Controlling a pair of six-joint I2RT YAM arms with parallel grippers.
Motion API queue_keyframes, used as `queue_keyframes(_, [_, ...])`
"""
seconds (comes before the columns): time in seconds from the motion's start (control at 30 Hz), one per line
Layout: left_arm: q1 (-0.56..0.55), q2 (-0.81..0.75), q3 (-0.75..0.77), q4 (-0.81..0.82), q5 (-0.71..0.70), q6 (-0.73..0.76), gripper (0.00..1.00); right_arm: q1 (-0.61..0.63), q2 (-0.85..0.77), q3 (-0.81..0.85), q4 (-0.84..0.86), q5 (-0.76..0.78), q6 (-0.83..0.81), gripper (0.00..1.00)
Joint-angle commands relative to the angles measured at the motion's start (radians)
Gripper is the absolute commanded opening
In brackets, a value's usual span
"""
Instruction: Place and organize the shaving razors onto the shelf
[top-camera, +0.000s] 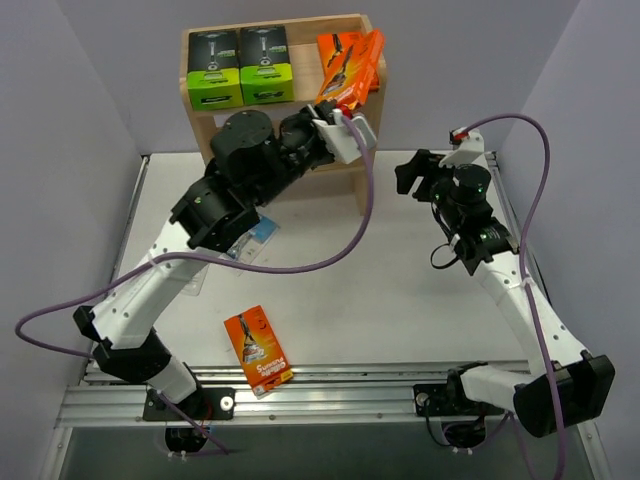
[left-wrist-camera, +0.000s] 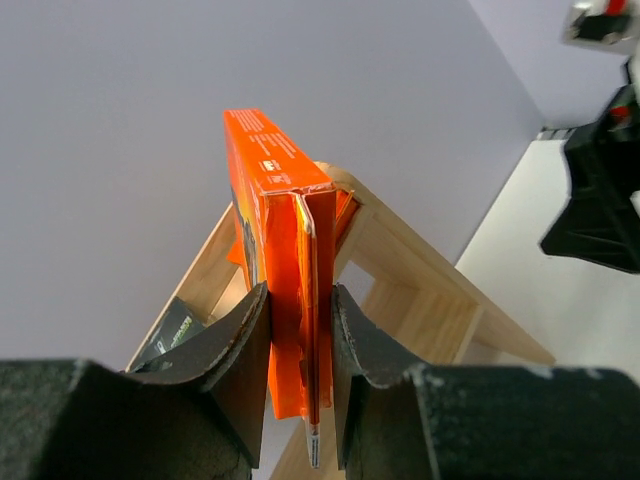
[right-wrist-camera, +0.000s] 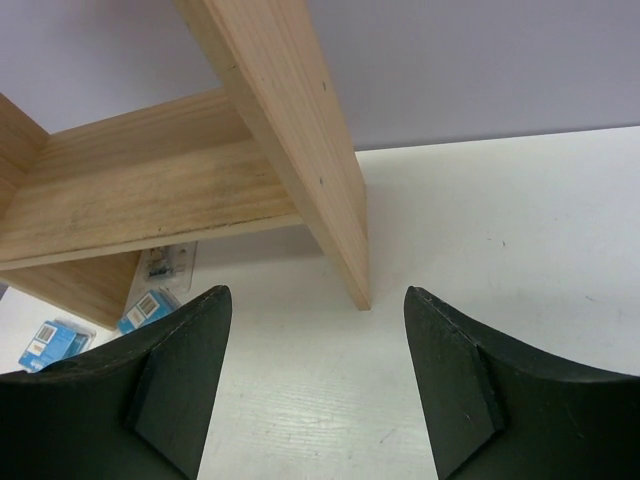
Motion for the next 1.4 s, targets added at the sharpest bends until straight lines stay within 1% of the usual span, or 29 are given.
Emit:
queue_keyframes(0.0, [-0.028,0.079,0.111,0.119,-0.159,0.100,0.02,-0.007,-0.055,-0.025,-0.010,-0.038,0.018,0.65])
queue_keyframes(0.1, [-0.038,0.168,0.180,0.123,-0.246,0.117,0.02,-0.007,-0.080,-0.052,-0.004,-0.054,0.027,0.66])
queue_keyframes(0.23, [-0.052,0.291,0.335,0.105,-0.340,0.147,0.02,-0.005,-0.102,-0.078,-0.002,-0.054,0.024,0.66])
queue_keyframes(0.33, [-0.061,0.348,0.393,0.123,-0.409,0.219,0.02,-0.005,-0.111,-0.098,0.007,-0.064,0.027,0.67])
queue_keyframes(0.7, [-0.061,0.418,0.369,0.225,-0.524,0.382,0.02,-0.005,-0.117,-0.123,0.001,-0.084,0.038,0.68])
queue_keyframes(1.03, [-0.052,0.490,0.381,0.255,-0.552,0.393,0.03,0.005,-0.128,-0.134,-0.018,-0.069,0.029,0.68])
queue_keyframes(1.1, [-0.052,0.497,0.378,0.260,-0.555,0.397,0.07,0.007,-0.140,-0.129,-0.024,-0.055,0.019,0.68])
queue_keyframes(1.13, [-0.052,0.501,0.376,0.268,-0.557,0.399,0.13,0.008,-0.145,-0.129,-0.030,-0.049,0.016,0.68])
queue_keyframes(1.2, [-0.052,0.504,0.370,0.275,-0.558,0.402,0.21,0.008,-0.154,-0.129,-0.031,-0.038,0.013,0.68])
queue_keyframes(1.23, [-0.052,0.506,0.367,0.287,-0.560,0.403,0.28,0.010,-0.155,-0.129,-0.033,-0.035,0.012,0.68])
queue_keyframes(1.33, [-0.052,0.509,0.364,0.298,-0.561,0.407,0.34,0.012,-0.160,-0.130,-0.036,-0.029,0.009,0.68])
queue_keyframes(1.37, [-0.052,0.510,0.364,0.301,-0.561,0.407,0.38,0.013,-0.161,-0.132,-0.036,-0.028,0.009,0.68])
